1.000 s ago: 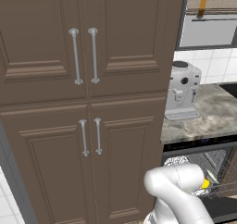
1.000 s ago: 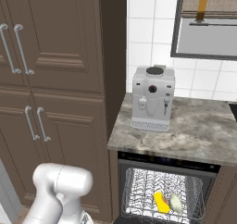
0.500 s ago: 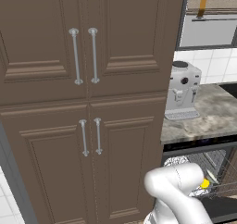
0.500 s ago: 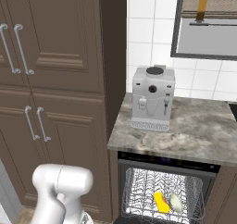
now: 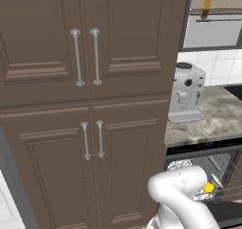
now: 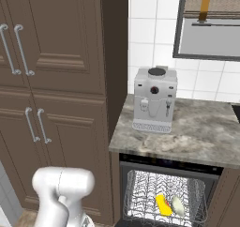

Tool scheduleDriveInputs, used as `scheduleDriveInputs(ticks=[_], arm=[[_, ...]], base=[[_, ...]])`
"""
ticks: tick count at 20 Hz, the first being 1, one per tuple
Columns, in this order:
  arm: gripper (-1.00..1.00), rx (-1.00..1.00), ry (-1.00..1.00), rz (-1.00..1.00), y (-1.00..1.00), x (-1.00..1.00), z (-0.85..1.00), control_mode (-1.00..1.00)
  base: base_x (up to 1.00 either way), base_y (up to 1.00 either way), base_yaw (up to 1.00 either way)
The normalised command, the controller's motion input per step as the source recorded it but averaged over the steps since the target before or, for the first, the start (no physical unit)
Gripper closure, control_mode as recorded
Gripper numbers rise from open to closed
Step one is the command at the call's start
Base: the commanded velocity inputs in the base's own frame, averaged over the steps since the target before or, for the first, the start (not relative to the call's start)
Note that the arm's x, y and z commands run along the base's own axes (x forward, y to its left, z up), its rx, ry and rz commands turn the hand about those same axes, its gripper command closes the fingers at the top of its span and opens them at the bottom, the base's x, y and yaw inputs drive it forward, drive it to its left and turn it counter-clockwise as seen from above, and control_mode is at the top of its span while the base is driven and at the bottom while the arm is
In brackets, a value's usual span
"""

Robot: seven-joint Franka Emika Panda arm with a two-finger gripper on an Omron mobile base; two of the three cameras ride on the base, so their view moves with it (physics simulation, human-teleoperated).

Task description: Pick up the cup and bowl from the counter, place them in the dishwasher, and close the dishwasher door.

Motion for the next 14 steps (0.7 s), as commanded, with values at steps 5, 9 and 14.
scheduleDriveInputs(ticks=[5, 9, 14], arm=[[-1.0, 0.02, 0.0, 0.0, -0.24, 0.27, -0.57, -1.0], [-1.0, 0.03, 0.0, 0.01, -0.34, 0.06, -0.72, -1.0], [-1.0, 0.02, 0.0, 0.04, -0.32, 0.0, -0.84, -1.0]], base=[[0.0, 0.0, 0.0], [0.0, 0.0, 0.0], [0.0, 0.0, 0.0]])
